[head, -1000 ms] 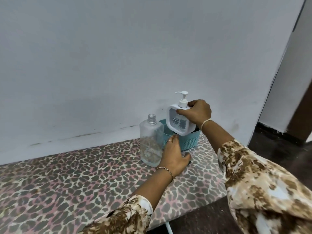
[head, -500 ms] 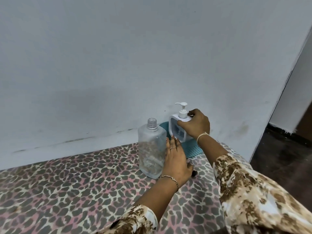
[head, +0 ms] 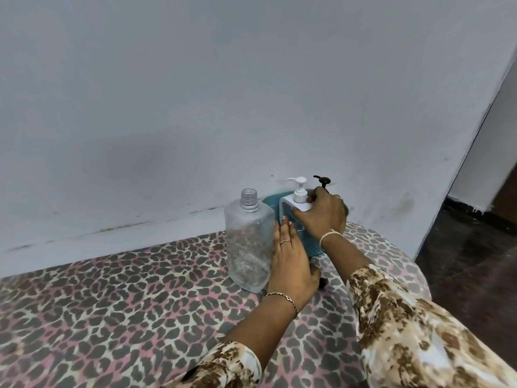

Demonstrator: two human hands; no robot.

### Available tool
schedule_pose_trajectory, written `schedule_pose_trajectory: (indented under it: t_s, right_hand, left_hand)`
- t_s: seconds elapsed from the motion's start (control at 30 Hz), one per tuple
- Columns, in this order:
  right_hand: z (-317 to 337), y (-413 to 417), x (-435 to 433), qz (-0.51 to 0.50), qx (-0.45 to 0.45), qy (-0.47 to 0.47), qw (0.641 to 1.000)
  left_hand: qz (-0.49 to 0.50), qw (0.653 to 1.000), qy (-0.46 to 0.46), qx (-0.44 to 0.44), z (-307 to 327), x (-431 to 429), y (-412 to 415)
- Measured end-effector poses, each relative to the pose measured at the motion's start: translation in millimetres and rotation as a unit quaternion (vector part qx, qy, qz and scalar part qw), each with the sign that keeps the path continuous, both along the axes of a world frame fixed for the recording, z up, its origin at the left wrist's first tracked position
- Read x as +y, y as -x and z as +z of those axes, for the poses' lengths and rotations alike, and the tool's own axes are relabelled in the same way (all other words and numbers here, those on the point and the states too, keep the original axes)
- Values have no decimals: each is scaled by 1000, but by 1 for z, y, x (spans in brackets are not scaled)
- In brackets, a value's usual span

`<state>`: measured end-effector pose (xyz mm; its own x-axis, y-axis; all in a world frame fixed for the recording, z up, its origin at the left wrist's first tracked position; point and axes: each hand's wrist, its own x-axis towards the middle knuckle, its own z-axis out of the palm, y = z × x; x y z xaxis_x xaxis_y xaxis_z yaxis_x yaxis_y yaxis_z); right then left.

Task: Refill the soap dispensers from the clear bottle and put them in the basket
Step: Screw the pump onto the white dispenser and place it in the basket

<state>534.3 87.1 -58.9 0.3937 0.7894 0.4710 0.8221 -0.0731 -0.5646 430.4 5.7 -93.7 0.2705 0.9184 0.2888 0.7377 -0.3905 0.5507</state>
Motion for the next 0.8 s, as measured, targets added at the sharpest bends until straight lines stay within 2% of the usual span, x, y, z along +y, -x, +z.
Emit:
schedule_pose_trajectory:
  t_s: [0.27,0.37,0.6,0.8]
  right_hand:
    - [-5,1,-7,-52,-100,-4,994]
    - [-10,3,-17,-42,-110,-3,993]
    - [-12,5,-52,-24,-9,-19,999]
    - [-13,22,-90,21,57,-69,996]
  left_hand:
    - [-7,1000,7,10,3,-2,3]
    - [-8,1000,19,9,7,-1,3]
    - [-14,999,36,2,19,-8,3]
    - [-26,995,-17,-96,26,-41,16]
